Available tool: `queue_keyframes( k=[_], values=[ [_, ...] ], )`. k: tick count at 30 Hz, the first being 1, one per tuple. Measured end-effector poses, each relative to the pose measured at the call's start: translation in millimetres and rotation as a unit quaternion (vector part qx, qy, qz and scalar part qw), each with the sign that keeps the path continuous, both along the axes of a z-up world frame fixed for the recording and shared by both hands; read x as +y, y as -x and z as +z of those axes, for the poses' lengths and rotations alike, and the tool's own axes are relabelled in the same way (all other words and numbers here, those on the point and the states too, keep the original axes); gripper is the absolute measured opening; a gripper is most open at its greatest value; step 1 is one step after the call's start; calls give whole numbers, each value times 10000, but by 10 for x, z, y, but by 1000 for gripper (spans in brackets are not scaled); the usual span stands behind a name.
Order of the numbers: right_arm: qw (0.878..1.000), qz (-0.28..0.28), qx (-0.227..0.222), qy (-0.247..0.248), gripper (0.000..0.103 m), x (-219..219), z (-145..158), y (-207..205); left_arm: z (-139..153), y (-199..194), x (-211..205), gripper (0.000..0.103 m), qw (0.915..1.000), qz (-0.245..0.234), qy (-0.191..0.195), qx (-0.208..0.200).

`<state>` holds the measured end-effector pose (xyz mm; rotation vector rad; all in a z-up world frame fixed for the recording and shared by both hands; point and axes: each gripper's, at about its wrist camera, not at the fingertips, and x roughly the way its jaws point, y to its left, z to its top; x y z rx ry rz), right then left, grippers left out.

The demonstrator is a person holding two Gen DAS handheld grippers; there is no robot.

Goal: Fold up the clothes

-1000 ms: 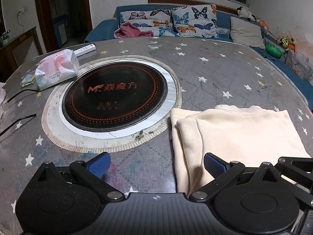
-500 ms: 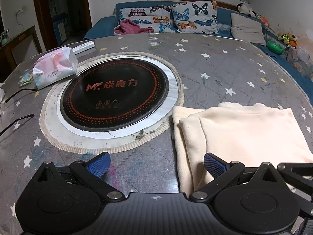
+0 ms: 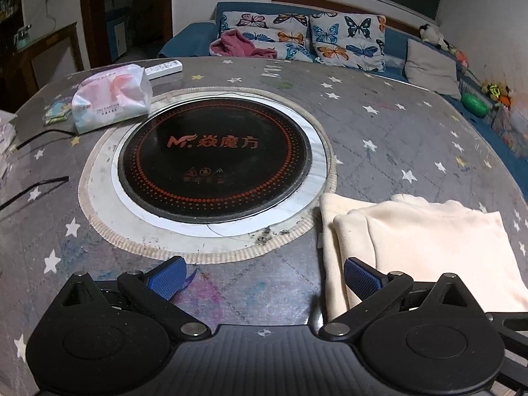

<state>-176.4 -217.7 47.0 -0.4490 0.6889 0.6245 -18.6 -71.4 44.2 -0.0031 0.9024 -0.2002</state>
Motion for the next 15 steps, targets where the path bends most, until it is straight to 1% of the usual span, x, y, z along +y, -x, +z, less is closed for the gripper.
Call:
queue_keyframes(
  k=[2, 6, 7, 10, 11, 15],
  values=[
    [10000, 26, -7, 29, 34, 16, -12, 5, -17, -3, 19, 103, 9999, 6, 110, 60],
    [9995, 122, -116, 281, 35, 59, -66, -10, -37, -2, 57, 103, 9992, 19, 360, 153],
    [9994, 116, -126, 313, 33, 69, -76, -7, -40, -5, 66, 103, 9989, 22, 434, 183],
    [9993, 38, -148, 331, 19, 63, -77, -24, -46, -4, 84, 103, 9970, -7, 716, 287],
    [9996, -16, -120, 243, 15, 36, -61, -50, -48, -3, 89, 103, 9960, -19, 834, 317],
    [9990, -250, 148, -332, 12, -120, 43, -153, -64, -30, 99, 103, 9902, 5, 1293, 525]
  ],
)
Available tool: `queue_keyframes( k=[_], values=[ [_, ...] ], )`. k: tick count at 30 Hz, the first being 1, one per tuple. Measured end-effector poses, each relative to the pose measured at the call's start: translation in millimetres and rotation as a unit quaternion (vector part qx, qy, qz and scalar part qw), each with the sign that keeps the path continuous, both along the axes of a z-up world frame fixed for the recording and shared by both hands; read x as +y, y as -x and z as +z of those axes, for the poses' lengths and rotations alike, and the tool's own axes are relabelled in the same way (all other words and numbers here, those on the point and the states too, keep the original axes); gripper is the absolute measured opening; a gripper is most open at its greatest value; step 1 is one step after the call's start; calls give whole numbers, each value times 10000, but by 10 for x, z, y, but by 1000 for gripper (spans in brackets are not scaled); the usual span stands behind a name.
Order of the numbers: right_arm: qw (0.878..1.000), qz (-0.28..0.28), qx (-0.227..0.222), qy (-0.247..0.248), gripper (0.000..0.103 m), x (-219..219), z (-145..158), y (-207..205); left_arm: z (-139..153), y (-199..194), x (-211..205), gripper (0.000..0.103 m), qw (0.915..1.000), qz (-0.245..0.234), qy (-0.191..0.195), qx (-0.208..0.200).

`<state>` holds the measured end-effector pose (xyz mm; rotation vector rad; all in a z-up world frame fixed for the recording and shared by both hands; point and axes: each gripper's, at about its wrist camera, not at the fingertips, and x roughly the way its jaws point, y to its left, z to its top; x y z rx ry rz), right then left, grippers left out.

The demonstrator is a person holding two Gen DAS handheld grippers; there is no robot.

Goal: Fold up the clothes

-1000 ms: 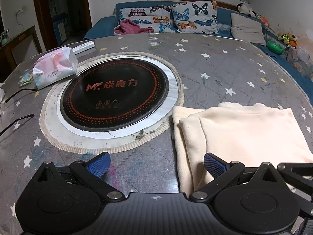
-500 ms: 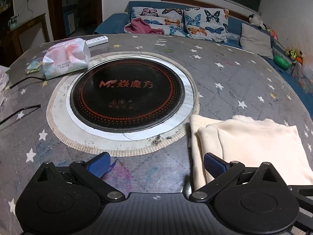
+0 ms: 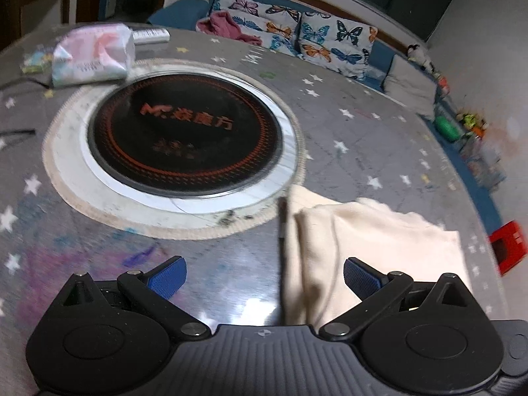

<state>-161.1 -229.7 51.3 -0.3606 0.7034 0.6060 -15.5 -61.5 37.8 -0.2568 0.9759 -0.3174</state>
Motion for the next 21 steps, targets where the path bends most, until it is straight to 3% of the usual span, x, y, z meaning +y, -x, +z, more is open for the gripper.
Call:
queue_keyframes(
  k=[5, 10, 11, 13, 20, 21],
  values=[
    [9981, -218, 116, -572, 10, -224, 189, -48, -39, -58, -8, 103, 9974, 4, 639, 319],
    [9951, -351, 113, -921, 9, -406, 294, -59, -84, -118, -75, 98, 9940, -20, 1005, 441],
    [9948, -365, 93, -949, 9, -429, 301, -54, -88, -127, -86, 90, 9935, -9, 1054, 431],
    [9943, -381, 74, -993, 8, -474, 313, -40, -103, -138, -106, 84, 9916, -41, 1200, 485],
    [9935, -358, 51, -1079, 8, -492, 310, -5, -215, -146, -170, 30, 9857, -107, 1527, 702],
    [9934, -349, 64, -1091, 8, -485, 303, 1, -227, -146, -176, 26, 9857, -110, 1523, 711]
  ],
)
